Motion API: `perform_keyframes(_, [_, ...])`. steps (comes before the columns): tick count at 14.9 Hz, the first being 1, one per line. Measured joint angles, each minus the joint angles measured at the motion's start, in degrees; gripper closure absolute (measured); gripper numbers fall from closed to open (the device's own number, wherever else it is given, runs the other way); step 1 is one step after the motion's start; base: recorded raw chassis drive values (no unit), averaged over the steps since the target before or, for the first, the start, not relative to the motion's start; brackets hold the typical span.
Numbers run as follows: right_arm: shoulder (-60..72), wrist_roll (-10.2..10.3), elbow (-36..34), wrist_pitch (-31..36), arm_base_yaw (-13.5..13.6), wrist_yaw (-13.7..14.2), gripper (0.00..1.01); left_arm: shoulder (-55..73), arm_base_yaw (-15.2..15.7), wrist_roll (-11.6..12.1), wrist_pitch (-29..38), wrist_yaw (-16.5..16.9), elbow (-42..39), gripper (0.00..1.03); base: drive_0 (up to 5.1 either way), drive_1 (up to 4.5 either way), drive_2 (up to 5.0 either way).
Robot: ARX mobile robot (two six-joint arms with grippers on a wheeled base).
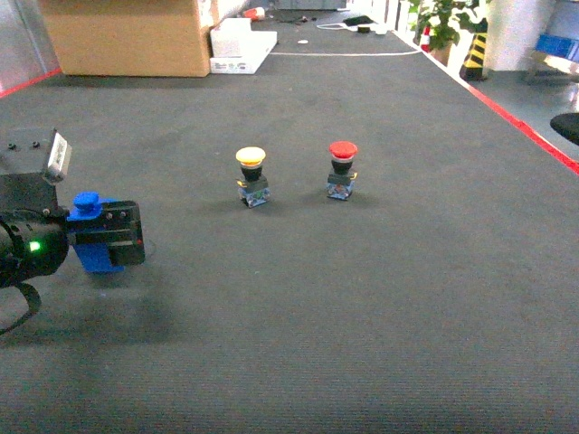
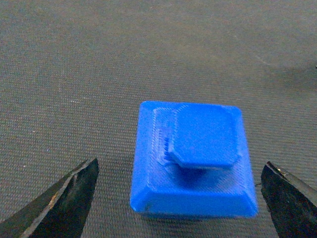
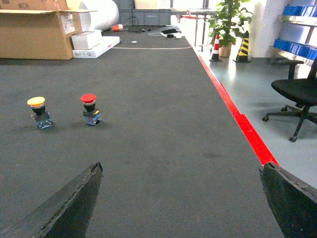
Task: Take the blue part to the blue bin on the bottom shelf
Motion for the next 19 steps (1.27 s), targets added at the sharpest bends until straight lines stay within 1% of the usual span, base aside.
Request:
perform_keyframes(3, [0.00,0.00,0.00,-0.02,0.00,0.00,0.03,4.90,1.29,0.83,-0.70,0.35,4.50,0.06,0.0,0.00,0.0])
perform_keyframes(5, [0.00,0.00,0.00,0.02,0.00,-0.02,0.03,5.95,1.53,0.96,-1.60,1.27,5.81,0.20,0.0,0.00,0.0])
perform_keyframes(7, [0.00,0.02,0.00,-0.02,0.00,0.00,0.03,6.19,1.68,1.05,-1.90,2.34,6.10,0.36,0.0,0.00,0.0])
perform_keyframes(9, [0.00,0.00,0.00,0.00,0.00,0.00,0.03,6.14,1.66,1.11,-1.57,2.67,6.05,0.55,0.0,0.00,0.0])
perform_keyframes(10, [0.00,0.00,0.00,0.00,0.00,0.00,0.03,5.46,1.66,1.18,-0.20,2.47,4.72,0.58,0.0,0.00,0.0])
perform_keyframes(11, [0.00,0.02,0.00,0.00,0.00,0.00,0.03,3.67,1.60,1.22,0.52,1.62,2.27,0.59,0.0,0.00,0.0])
perform_keyframes(12, [0.00,0.00,0.00,0.00,0.00,0.00,0.03,0.22,1.31,1.46,2.40,-0.57,-1.92,0.59,0.0,0.00,0.0])
perform_keyframes(13, [0.00,0.00,0.00,0.00,0.00,0.00,0.03,-5.22,0.76,0.94,5.75,-2.34,-7.48,0.59,0.0,0.00,0.0])
perform_keyframes(14, [0.00,0.00,0.00,0.02,0.00,0.00,0.03,-12.48,0.15,0.59,7.58,-3.50,-13.25,0.59,0.0,0.00,0.0])
perform_keyframes(15, [0.00,0.02,0.00,-0.02,0.00,-0.02,0.03,-21.99,-0.94,0.52,6.40,-4.52,-19.74,0.59,0.0,0.00,0.0])
perform_keyframes(16, [-0.02,0.00,0.00,-0.02,0.00,-0.02,0.03,-30.82,-1.68,0.46,2.47,-5.18,-25.38,0.59,0.0,0.00,0.0])
perform_keyframes(17, [0.00,0.00,0.00,0.00,0.00,0.00,0.03,-38.88,-1.90,-0.39,-3.06,-5.70,-29.59,0.59,0.0,0.00,0.0])
perform_keyframes(18, [-0.02,0.02,0.00,-0.02,0.00,0.00,0.03,-49.44,-2.16,-1.46,-10.10,-7.56,-32.89,0.59,0.0,0.00,0.0])
perform_keyframes(19, [0.00,0.00,0.00,0.00,0.00,-0.02,0.03,-60.13,-3.34,-2.43,-16.79,-9.99,-33.97,0.59,0.0,0.00,0.0])
